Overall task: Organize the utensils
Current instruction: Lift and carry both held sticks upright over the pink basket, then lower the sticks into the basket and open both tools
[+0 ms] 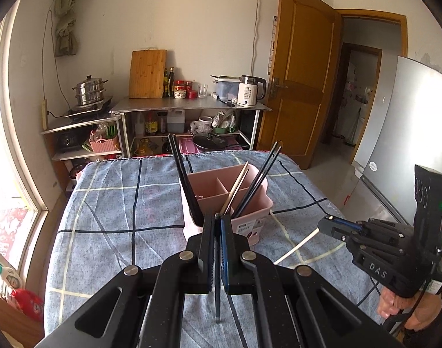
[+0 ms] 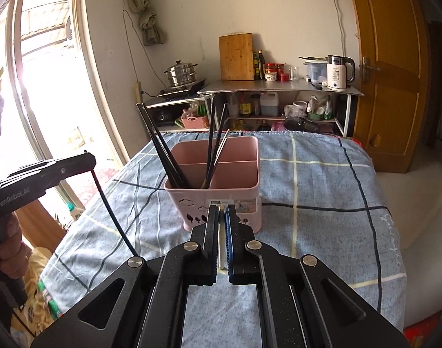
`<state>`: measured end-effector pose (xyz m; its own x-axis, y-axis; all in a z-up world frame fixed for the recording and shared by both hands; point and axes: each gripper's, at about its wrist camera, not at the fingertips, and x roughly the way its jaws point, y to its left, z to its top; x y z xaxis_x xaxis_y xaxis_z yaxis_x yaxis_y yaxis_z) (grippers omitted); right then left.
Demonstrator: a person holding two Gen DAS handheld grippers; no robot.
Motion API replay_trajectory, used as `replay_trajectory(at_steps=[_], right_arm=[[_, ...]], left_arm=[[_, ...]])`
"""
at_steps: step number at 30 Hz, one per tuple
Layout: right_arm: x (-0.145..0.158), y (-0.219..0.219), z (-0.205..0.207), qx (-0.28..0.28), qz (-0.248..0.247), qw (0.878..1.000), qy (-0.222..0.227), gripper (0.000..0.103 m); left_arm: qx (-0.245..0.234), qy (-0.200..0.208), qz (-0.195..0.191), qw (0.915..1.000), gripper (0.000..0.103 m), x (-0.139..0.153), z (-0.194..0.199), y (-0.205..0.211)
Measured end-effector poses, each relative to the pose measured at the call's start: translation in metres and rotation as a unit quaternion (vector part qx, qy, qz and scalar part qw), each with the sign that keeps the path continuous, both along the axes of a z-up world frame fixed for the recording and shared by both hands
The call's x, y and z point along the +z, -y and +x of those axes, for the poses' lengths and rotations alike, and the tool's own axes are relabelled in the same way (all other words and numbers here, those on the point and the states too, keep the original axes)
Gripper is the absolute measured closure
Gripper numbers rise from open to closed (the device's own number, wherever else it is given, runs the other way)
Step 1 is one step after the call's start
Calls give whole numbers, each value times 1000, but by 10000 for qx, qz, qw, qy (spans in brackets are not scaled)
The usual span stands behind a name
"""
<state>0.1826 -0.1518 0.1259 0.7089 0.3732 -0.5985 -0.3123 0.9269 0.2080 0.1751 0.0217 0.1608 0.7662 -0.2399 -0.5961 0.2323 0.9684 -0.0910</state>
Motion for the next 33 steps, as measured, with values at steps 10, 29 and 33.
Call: replay_trajectory(at_steps=[10,29,33], right_arm=[[14,3,-12,5,-4,9999,141,99],[68,-14,0,158,73,9974,695,99],[85,-18,12,173,157,9961,854,99]], left_arm=[[-49,-32,-72,10000,99,3,-11,1],[-64,291,-298,9991,100,64,7,-5],[-12,457,-365,9983,100,87,21,-8]])
